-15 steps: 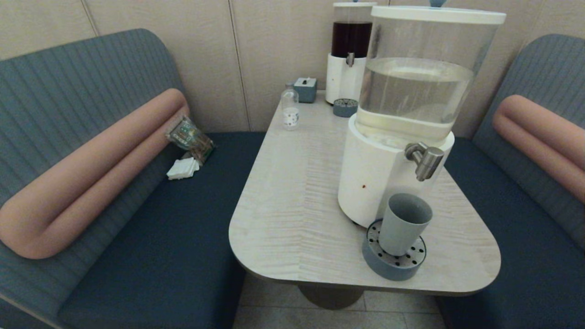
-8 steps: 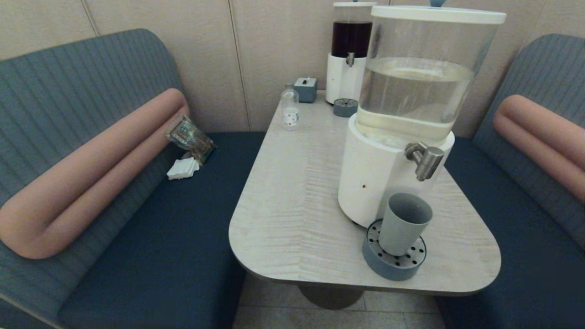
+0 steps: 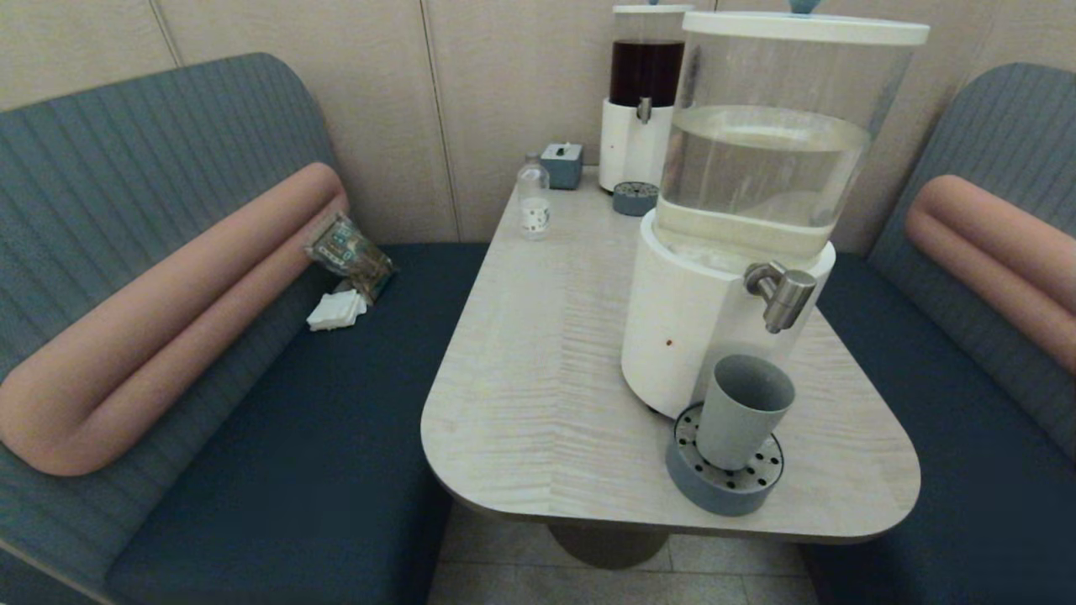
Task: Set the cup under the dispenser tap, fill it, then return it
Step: Turn on the faucet
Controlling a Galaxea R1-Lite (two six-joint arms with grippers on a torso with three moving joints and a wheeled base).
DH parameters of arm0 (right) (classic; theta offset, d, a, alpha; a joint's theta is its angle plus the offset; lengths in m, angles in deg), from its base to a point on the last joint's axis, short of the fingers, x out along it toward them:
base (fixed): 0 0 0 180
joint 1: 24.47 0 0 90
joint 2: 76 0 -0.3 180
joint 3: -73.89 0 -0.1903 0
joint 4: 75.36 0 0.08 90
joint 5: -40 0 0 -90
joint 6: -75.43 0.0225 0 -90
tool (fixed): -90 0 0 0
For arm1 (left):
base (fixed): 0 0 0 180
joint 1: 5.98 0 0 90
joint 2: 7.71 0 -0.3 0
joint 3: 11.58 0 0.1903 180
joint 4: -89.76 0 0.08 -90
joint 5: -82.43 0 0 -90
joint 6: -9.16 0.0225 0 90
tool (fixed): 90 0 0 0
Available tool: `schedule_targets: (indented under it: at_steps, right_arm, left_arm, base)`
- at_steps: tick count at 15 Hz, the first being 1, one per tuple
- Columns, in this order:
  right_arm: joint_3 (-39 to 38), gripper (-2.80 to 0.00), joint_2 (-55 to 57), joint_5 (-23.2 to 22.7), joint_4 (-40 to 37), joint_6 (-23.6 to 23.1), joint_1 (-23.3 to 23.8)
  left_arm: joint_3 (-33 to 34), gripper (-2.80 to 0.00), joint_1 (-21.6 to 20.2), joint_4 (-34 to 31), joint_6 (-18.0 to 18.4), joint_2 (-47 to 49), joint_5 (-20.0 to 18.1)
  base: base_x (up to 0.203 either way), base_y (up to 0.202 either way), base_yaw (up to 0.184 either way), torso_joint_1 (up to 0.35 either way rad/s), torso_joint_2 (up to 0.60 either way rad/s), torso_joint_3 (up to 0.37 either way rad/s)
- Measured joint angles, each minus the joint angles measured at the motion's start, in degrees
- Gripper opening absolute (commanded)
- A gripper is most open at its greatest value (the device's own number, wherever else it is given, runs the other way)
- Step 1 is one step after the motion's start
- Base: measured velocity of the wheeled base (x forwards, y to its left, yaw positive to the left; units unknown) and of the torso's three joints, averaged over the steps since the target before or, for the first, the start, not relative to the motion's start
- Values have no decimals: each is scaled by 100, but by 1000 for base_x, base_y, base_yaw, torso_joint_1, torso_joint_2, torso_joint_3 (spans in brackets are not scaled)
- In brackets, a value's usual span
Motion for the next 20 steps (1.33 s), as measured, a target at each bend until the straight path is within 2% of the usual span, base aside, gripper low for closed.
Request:
schedule_targets:
  at_steps: [2,4,6,11,20]
  right_arm:
    - [1270,-280,1431,46,-1049,-104,-136]
    - [1768,-280,2622,123,-1886,-238,-295]
    - [1942,-280,3561,146,-2353,-294,-465]
    - [2027,-280,4658,157,-2258,-311,-1135]
    - [1903,-280,5005,60,-2226,-308,-1473]
  left_arm:
    - [0,-280,2,0,-2,0,-2]
    - [0,-280,0,0,-2,0,0]
    - [0,-280,0,-1,-2,0,0]
    - [0,-280,0,0,-2,0,0]
    - [0,-280,0,0,-2,0,-1]
  base:
    - [0,0,0,0,0,0]
    - [0,0,0,0,0,0]
    - [0,0,0,0,0,0]
    - [0,0,0,0,0,0]
    - [0,0,0,0,0,0]
